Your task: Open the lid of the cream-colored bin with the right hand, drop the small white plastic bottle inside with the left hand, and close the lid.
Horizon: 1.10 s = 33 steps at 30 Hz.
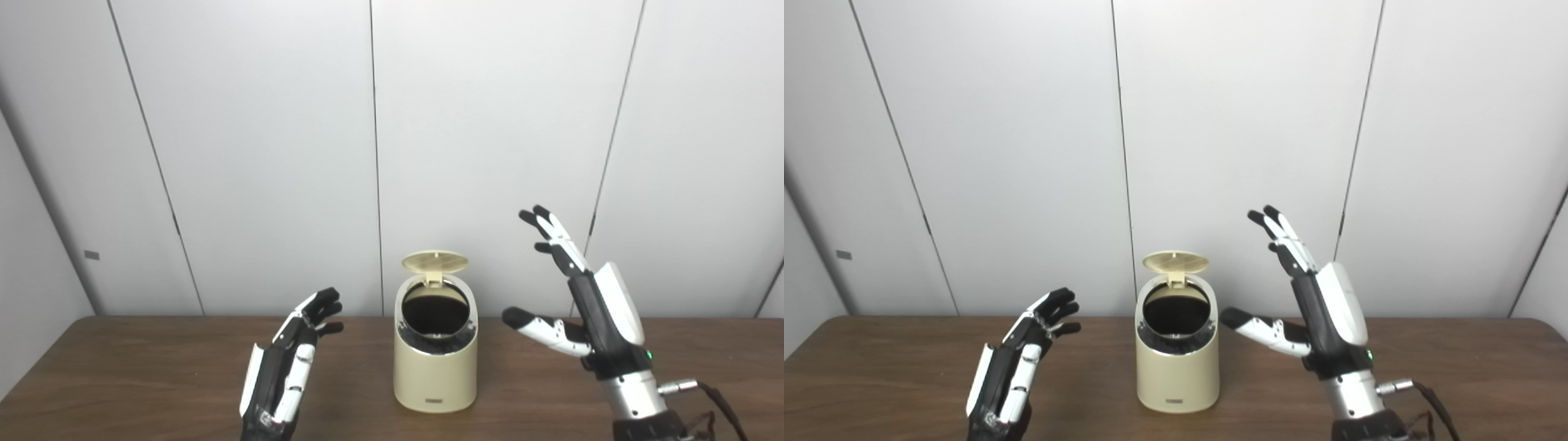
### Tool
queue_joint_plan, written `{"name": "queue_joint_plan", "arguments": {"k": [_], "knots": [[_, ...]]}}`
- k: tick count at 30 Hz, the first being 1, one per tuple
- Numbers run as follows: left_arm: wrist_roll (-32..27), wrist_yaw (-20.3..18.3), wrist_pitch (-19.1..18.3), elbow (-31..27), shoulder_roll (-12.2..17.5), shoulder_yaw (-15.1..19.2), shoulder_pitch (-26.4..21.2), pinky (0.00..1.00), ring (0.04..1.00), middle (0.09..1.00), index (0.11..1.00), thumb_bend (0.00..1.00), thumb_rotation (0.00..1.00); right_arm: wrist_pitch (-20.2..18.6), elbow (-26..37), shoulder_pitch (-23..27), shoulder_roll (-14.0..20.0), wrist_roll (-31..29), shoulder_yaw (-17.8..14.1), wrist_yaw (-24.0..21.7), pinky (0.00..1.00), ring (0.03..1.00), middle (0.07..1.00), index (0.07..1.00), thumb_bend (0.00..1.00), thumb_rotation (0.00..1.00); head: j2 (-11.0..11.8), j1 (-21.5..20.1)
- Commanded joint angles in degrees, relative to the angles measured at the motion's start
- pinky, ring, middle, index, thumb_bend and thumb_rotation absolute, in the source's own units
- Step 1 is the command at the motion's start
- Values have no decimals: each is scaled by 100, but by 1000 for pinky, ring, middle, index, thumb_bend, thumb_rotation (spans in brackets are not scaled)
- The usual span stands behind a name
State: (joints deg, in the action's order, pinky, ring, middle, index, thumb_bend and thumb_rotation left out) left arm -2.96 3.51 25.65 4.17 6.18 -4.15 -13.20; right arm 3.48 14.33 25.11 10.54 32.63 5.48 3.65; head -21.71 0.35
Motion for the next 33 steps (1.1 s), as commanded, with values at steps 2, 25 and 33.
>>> {"name": "queue_joint_plan", "arguments": {"k": [2, 25, 33], "knots": [[275, -41, 115, 58, -27, 91, -95, 741, 825, 826, 795, 262, 913, -533, 351, 405, 47, 452, 101, -451, 826, 998, 1000, 910, 732, 954, 13, 26], [567, 7, 74, 92, -259, 376, -164, 727, 806, 801, 768, 198, 809, -1318, -618, 1709, 132, 1773, 887, -1597, 1000, 1000, 1000, 741, 913, 1000, 25, 63], [682, 60, 18, 34, -294, 458, -174, 709, 794, 786, 758, 192, 807, -1499, -604, 1555, 168, 1805, 951, -1799, 1000, 1000, 1000, 721, 904, 1000, 32, 65]]}}
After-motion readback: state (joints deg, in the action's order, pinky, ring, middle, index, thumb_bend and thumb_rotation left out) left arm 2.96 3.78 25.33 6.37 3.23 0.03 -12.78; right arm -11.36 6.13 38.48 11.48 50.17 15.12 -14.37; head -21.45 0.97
